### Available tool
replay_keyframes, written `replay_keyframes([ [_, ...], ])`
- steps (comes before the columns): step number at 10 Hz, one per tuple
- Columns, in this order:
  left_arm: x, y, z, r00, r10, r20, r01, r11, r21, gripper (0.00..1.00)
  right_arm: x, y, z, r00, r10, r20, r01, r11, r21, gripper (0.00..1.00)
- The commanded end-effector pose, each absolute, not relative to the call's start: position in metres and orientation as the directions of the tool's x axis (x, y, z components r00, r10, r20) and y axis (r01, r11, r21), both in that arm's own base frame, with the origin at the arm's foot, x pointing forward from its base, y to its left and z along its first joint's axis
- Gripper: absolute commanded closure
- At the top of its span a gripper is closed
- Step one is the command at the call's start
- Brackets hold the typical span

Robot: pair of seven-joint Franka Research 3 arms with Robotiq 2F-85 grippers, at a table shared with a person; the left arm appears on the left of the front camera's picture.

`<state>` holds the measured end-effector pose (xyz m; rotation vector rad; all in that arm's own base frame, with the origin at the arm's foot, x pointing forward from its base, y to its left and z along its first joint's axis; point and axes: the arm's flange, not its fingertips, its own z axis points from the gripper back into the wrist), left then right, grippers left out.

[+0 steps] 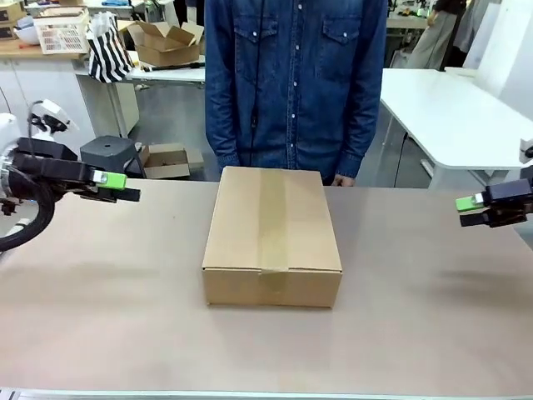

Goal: Pack the gift set into the box.
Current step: Press and hold the closed box until the human finishes sealing it.

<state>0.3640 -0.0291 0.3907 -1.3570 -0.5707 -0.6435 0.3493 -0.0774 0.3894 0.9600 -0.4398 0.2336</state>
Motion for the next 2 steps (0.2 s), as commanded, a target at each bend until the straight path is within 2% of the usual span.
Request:
replay_keyframes([
  [1,0.3640,-0.0284,0.3911,0.688,-0.074,0.722,0.725,0.105,-0.681,0.00,0.3482,-0.0764,0.3919,0.888,0.005,0.459,-0.381,0.566,0.731,0.00],
  [2,0.3640,-0.0284,0.3911,0.688,-0.074,0.722,0.725,0.105,-0.681,0.00,0.3482,-0.0764,0.3919,0.888,0.005,0.459,-0.381,0.566,0.731,0.00],
])
